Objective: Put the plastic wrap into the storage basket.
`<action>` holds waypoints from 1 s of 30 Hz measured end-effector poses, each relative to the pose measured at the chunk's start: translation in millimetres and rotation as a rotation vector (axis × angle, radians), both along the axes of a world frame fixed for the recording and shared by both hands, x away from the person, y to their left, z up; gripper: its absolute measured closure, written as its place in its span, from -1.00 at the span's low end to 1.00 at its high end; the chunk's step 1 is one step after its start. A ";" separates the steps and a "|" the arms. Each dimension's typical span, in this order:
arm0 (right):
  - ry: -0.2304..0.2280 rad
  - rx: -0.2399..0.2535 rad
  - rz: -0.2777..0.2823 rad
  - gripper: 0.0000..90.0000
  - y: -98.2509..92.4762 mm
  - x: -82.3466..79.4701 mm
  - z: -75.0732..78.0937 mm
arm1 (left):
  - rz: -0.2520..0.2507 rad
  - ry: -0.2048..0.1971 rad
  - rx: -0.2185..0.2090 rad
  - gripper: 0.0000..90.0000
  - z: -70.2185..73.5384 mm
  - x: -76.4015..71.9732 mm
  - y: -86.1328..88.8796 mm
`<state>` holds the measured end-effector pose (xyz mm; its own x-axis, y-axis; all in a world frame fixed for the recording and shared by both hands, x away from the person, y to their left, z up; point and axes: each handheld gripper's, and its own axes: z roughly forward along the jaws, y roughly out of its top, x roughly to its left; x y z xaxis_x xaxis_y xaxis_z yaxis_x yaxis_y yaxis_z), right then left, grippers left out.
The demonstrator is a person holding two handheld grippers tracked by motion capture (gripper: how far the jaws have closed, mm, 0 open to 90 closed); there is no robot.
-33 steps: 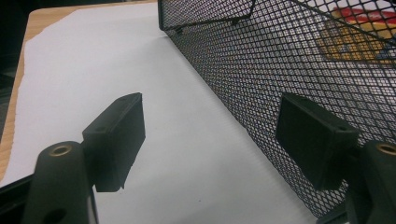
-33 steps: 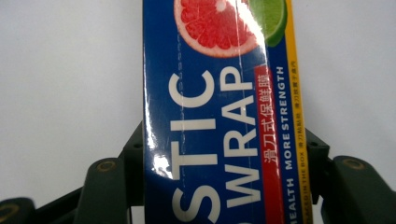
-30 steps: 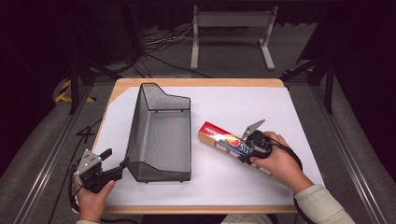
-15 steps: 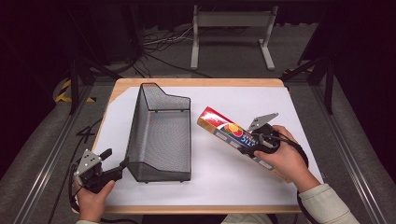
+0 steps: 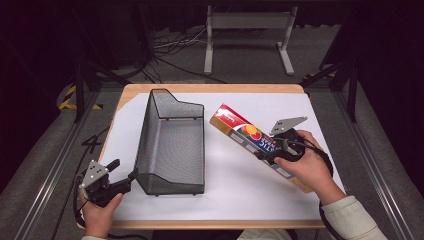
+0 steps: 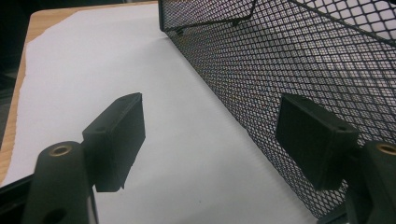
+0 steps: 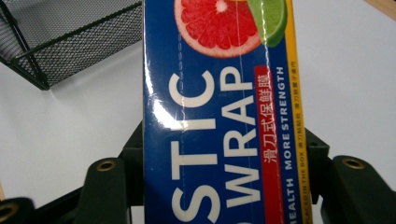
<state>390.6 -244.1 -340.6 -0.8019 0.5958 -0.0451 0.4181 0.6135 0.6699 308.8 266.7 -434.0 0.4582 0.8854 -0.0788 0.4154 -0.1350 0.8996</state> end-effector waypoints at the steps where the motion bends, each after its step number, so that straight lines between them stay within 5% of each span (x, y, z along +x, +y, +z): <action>1: 0.002 0.005 -0.002 -0.09 0.7 -0.4 2.4 | 0.000 0.000 0.000 -0.45 0.1 -0.1 0.0; 13: -0.023 0.037 0.001 -0.09 10.8 -1.7 12.9 | 0.002 -0.004 0.003 -0.45 0.4 -0.4 -0.3; 30: 0.022 0.060 -0.023 -0.09 67.6 3.3 37.4 | 0.007 -0.014 0.005 -0.45 0.6 -7.5 3.7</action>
